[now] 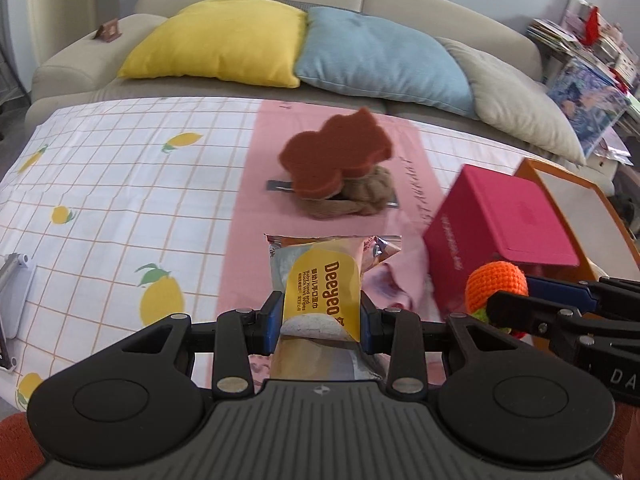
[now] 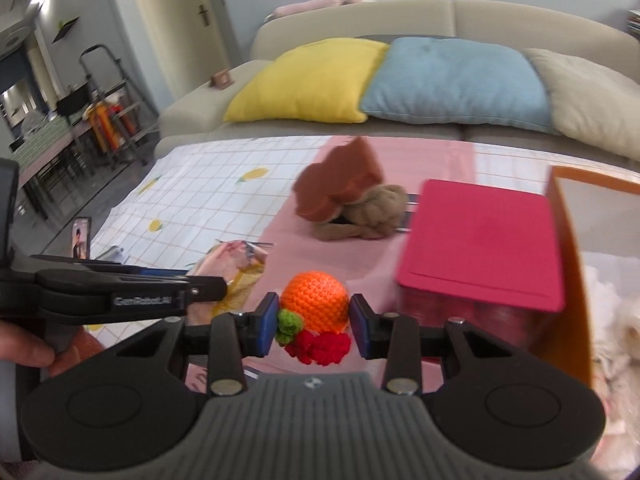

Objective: Organize soft objects
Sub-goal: 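Carry the snack packet and crocheted fruit into the white box and open both tools, then move both tools back over the pink and white cloths on the table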

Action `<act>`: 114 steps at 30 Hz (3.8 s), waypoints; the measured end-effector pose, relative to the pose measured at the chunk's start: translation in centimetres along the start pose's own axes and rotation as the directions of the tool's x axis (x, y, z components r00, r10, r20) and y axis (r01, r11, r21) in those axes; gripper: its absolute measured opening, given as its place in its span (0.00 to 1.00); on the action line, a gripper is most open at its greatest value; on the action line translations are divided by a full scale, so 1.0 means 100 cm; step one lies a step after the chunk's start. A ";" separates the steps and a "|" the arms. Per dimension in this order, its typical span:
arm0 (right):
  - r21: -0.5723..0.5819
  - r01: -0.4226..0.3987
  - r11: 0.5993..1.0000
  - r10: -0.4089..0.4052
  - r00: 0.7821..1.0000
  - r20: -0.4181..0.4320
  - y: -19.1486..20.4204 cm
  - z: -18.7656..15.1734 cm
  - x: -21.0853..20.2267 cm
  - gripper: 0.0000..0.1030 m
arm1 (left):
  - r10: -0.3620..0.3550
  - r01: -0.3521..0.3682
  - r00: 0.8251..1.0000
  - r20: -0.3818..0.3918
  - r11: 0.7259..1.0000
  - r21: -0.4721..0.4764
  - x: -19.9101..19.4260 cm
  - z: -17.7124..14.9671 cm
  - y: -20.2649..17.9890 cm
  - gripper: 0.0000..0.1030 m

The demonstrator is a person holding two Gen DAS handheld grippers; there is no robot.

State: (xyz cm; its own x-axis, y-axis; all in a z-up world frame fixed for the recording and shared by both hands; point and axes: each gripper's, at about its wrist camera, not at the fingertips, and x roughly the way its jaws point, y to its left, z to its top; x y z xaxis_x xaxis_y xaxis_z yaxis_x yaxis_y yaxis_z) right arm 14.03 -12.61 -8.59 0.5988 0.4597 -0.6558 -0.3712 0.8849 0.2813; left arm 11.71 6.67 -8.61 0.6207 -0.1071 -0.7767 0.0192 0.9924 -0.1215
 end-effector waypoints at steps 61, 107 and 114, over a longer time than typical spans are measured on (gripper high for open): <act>0.352 0.542 0.763 -0.560 0.826 -0.056 -0.219 -0.075 -0.123 0.52 | -0.250 0.395 0.918 -0.307 0.530 0.750 0.047 -0.009 -0.332 0.40; 0.188 0.391 0.901 -0.404 0.914 0.039 -0.088 -0.036 -0.105 0.62 | -0.255 0.230 0.966 0.040 0.920 0.318 -0.035 0.012 -0.128 0.76; 0.065 0.320 0.945 -0.322 0.947 0.013 -0.044 -0.030 -0.082 0.62 | -0.205 0.193 0.978 0.049 0.964 0.183 -0.035 0.002 -0.075 0.76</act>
State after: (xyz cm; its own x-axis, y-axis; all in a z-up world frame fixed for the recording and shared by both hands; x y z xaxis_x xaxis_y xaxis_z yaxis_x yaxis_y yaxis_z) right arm 8.61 -20.51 -6.52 0.6958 0.1513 -0.7022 -0.1132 0.9884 0.1008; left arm 9.49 -0.34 -4.85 0.6412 -0.3053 -0.7040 0.2817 0.9470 -0.1541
